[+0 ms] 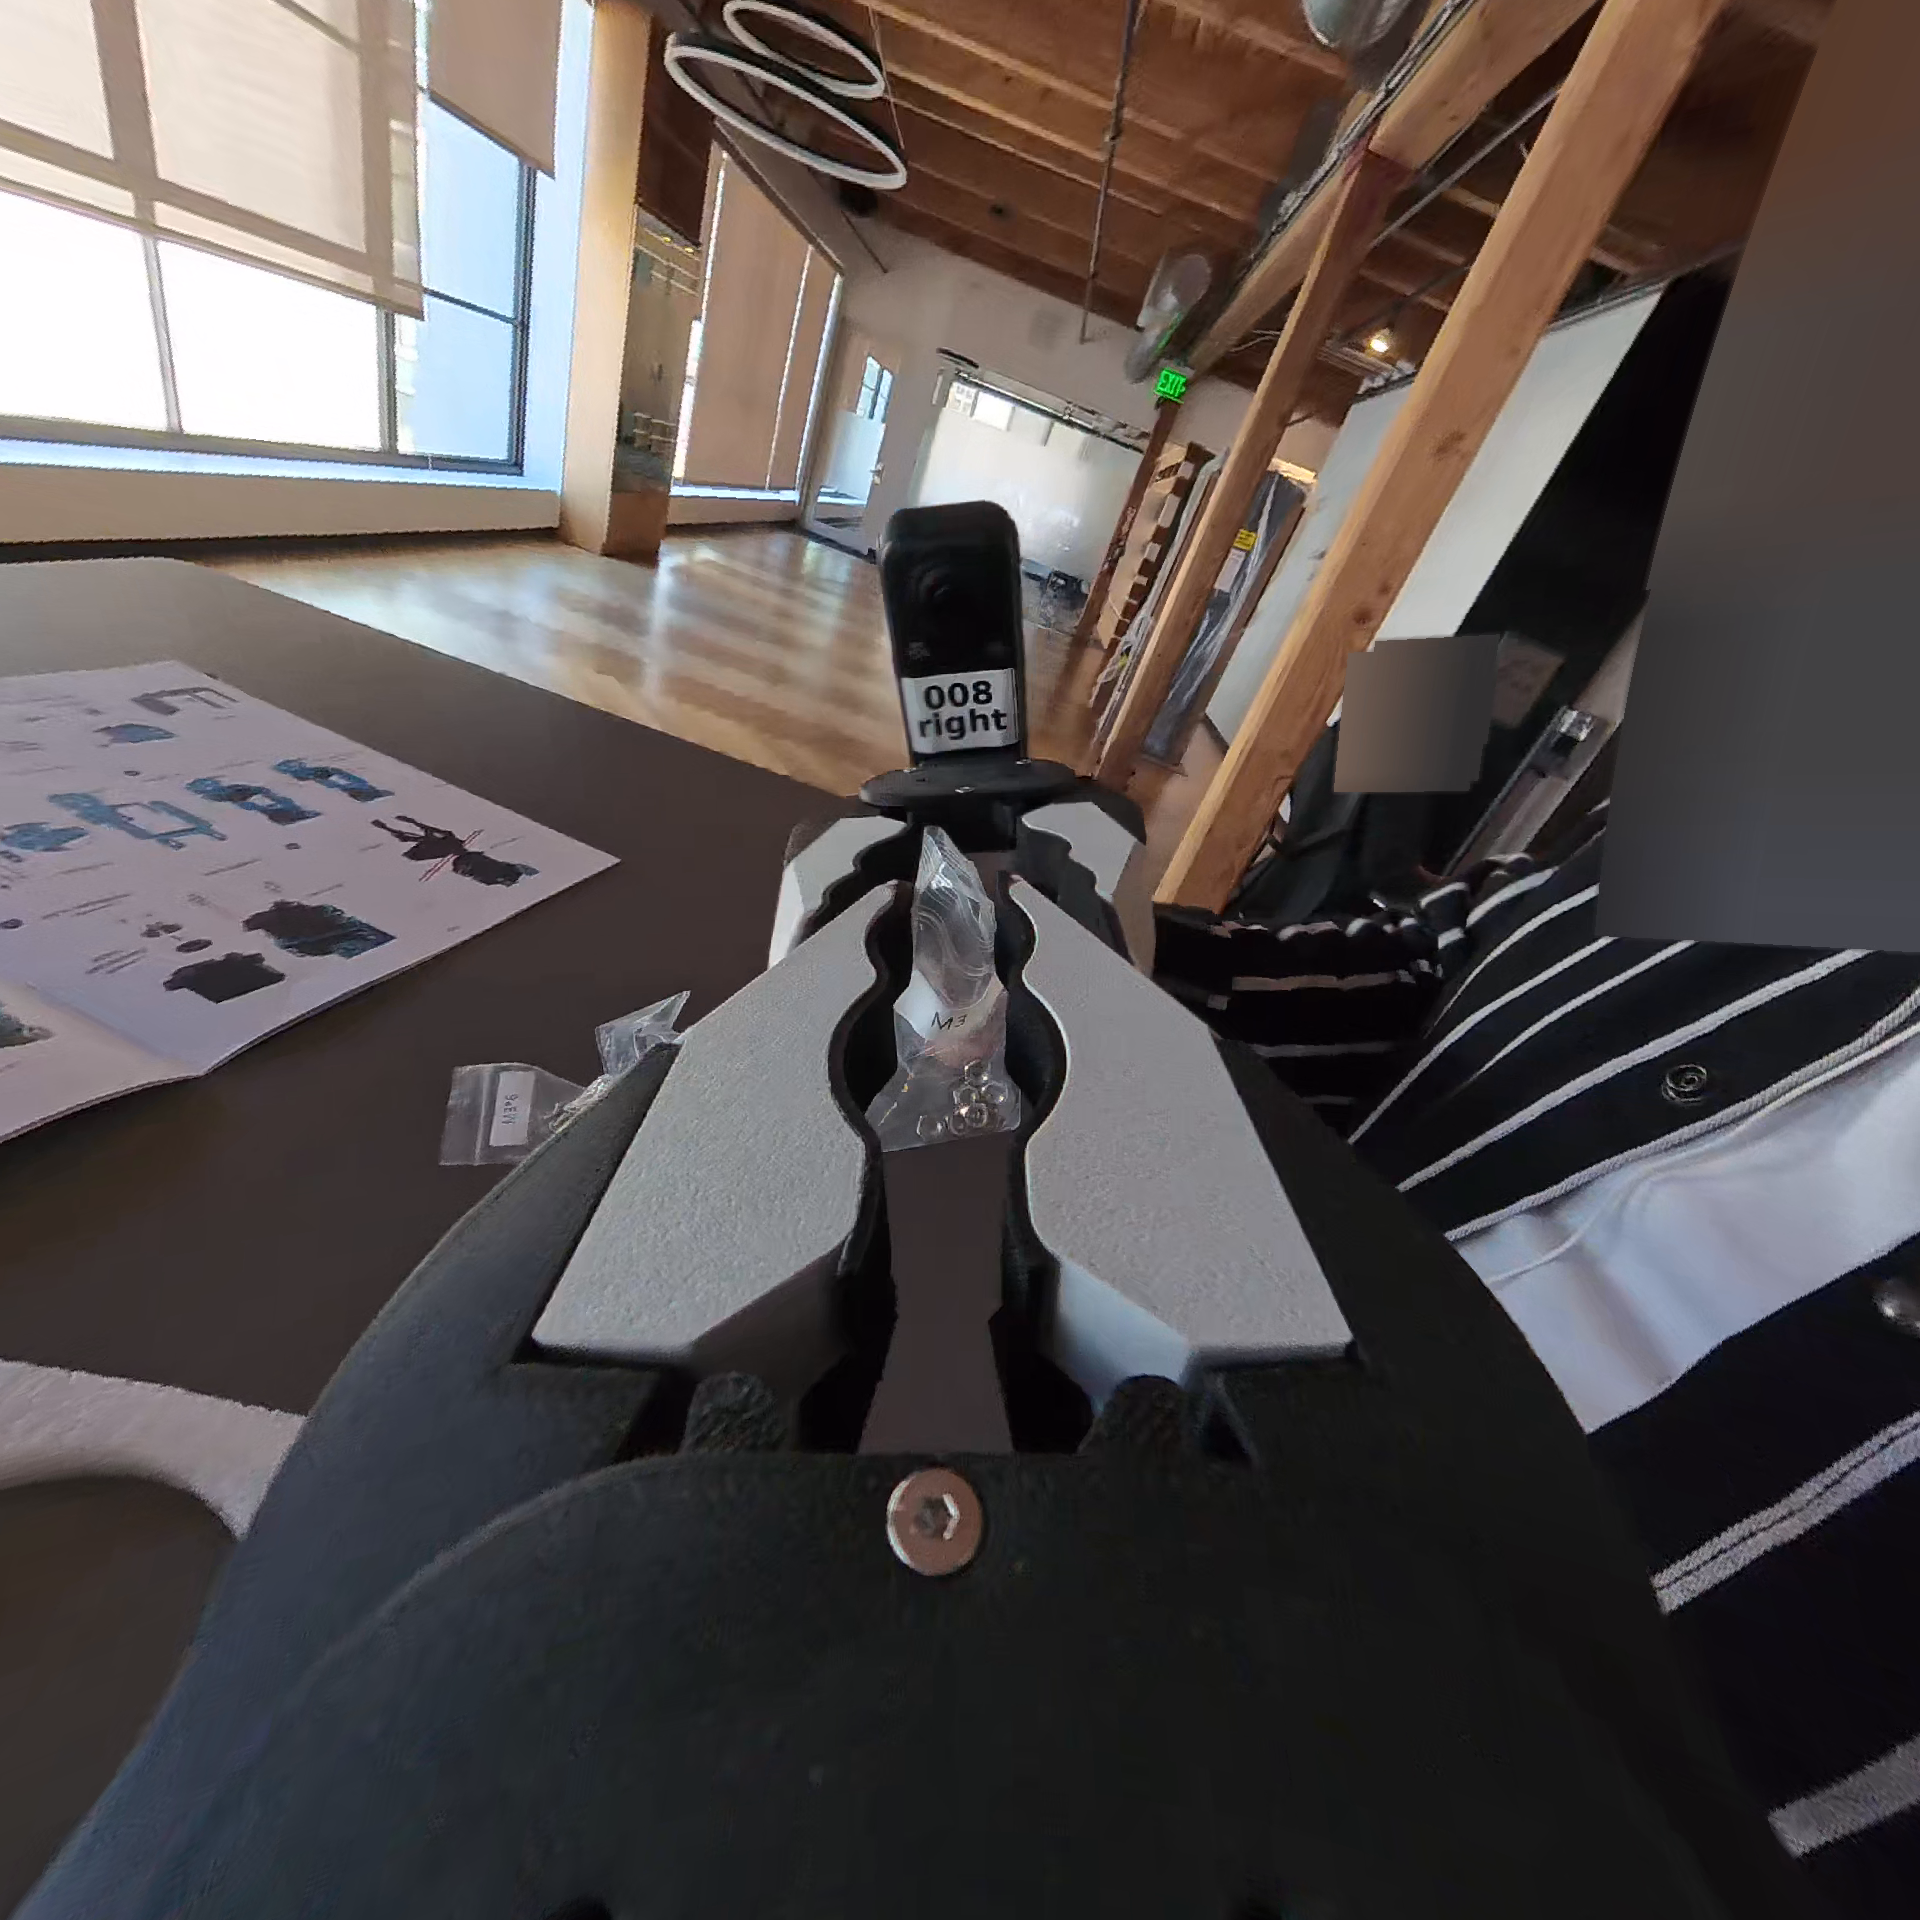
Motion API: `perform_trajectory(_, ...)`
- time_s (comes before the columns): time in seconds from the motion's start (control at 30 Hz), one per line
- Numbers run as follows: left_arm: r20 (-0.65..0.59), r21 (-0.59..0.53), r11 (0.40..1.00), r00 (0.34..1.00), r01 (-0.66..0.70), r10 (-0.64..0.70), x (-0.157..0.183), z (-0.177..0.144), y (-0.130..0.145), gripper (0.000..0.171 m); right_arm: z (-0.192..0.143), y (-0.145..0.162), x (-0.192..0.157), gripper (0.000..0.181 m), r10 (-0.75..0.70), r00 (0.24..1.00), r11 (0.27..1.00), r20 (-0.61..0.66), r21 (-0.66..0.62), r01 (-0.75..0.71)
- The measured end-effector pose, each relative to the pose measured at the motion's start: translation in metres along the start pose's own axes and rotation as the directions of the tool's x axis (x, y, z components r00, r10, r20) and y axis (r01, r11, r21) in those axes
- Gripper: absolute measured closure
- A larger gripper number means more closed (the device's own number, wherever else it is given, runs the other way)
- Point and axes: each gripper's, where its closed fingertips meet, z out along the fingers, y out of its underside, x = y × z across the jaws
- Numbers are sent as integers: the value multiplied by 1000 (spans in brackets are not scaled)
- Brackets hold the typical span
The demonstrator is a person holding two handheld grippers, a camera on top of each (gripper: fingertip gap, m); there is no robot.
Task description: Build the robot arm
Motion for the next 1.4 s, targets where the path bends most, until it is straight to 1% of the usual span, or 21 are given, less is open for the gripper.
perform_trajectory(0.07,-22,12,1000,1000,10,-10,3,-1,1,157,8,-1,-4,127,-14,999,1000,48,6,14)
perform_trajectory(0.1,-33,20,1000,999,20,-19,4,-2,1,157,11,-1,-4,130,-20,998,1000,56,6,20)
perform_trajectory(0.17,-46,26,999,998,36,-34,5,-4,2,157,14,-1,-4,148,-39,997,999,62,15,38)
perform_trajectory(0.23,-51,40,998,998,46,-44,5,-8,2,157,18,1,-3,151,-43,997,999,71,12,43)
perform_trajectory(0.37,-65,54,995,994,87,-84,2,-18,5,155,26,6,-1,163,-57,996,998,71,-21,59)
perform_trajectory(0.43,-57,52,993,993,104,-101,-1,-24,8,149,29,9,3,165,-50,997,998,52,-35,52)
perform_trajectory(0.53,24,57,993,994,104,-106,-17,-41,11,130,30,11,16,167,-50,999,997,-11,-62,50)
perform_trajectory(0.6,98,53,994,990,92,-97,-30,-56,15,122,30,17,30,168,-75,994,991,-76,-117,66)
perform_trajectory(0.63,127,45,995,988,87,-93,-36,-65,18,120,29,21,40,175,-98,987,984,-128,-164,76)
perform_trajectory(0.77,198,22,995,975,97,-100,-54,-96,29,120,26,32,75,177,-249,928,925,-277,-353,143)
perform_trajectory(0.83,220,9,992,968,122,-121,-64,-107,37,122,26,46,86,179,-293,913,881,-285,-451,142)
perform_trajectory(0.87,228,5,992,966,125,-123,-68,-111,41,123,26,51,91,180,-308,906,869,-291,-474,143)
perform_trajectory(1.0,251,-20,991,960,136,-127,-79,-119,49,123,29,49,97,181,-316,891,879,-325,-455,146)
perform_trajectory(1.07,288,-77,987,951,140,-113,-86,-119,57,126,31,50,97,181,-306,894,877,-327,-462,132)
perform_trajectory(1.13,306,-163,980,950,115,-61,-88,-115,65,137,34,53,96,181,-294,901,878,-319,-462,123)
perform_trajectory(1.2,291,-233,968,956,97,-26,-87,-107,73,141,40,54,91,181,-227,930,907,-288,-411,93)
perform_trajectory(1.23,278,-253,962,960,105,-32,-86,-103,75,145,44,54,87,181,-173,947,924,-269,-378,62)
perform_trajectory(1.3,253,-256,958,965,131,-64,-85,-95,76,154,47,48,85,181,-76,964,954,-254,-301,-4)
perform_trajectory(1.33,236,-248,958,968,143,-84,-84,-93,75,161,47,43,84,181,-30,971,966,-239,-257,-34)
perform_trajectory(1.37,224,-243,957,969,156,-101,-84,-92,75,165,47,37,82,181,17,975,975,-220,-214,-66)
perform_trajectory(1.4,221,-232,958,968,167,-115,-85,-91,74,165,47,33,81,181,62,977,979,-202,-179,-99)
